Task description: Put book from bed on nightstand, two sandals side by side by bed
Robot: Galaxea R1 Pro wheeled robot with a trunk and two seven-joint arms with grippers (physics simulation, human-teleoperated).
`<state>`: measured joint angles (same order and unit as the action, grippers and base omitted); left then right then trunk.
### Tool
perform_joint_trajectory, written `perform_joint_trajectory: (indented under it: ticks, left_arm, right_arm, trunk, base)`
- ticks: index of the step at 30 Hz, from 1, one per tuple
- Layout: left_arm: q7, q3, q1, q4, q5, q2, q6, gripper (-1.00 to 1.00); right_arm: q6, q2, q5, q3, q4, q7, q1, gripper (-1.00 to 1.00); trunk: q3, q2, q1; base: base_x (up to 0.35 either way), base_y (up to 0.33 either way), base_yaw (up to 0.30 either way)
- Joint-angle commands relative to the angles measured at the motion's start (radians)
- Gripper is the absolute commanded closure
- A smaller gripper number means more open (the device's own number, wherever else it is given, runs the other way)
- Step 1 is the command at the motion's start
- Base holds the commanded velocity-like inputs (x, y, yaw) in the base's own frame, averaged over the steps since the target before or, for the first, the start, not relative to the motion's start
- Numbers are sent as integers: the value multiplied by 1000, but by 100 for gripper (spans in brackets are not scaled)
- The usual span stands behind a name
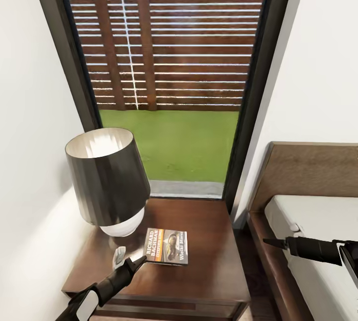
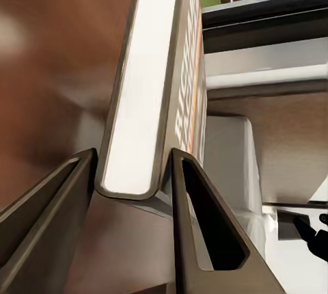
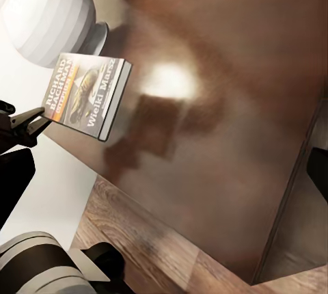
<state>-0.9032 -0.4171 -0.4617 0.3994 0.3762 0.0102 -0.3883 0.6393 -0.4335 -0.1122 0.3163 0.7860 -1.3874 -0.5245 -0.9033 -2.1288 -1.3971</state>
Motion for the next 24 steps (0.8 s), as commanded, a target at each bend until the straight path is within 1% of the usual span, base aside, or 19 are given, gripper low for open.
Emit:
perform_joint_trajectory:
  ticks: [1, 6, 13, 21, 24]
  left_arm:
    - [-2, -3, 0, 0, 4, 1, -9, 100]
    - [-2, -3, 0, 0, 4, 1, -9, 100]
    - [-2, -3, -1, 0, 4, 1, -9, 100]
    - [-2, -3, 0, 0, 4, 1, -9, 100]
    - [-2, -3, 0, 0, 4, 1, -9, 100]
  right_arm:
    - [10, 1, -10, 4, 1, -9, -1, -100]
    - [10, 1, -10, 4, 1, -9, -2, -100]
    - [10, 1, -10, 4, 1, -9, -1, -100]
    - [10, 1, -10, 4, 1, -9, -1, -100]
    - [10, 1, -10, 4, 1, -9, -1, -100]
  trunk:
    - [-1, 0, 0]
    - [-1, 0, 0]
    - [-1, 0, 0]
    - [-1, 0, 0]
    - [-1, 0, 0]
  base:
    - [0, -6, 0]
    - [0, -8, 0]
    - [0, -138, 0]
    - [4, -6, 0]
    - [178, 0, 0]
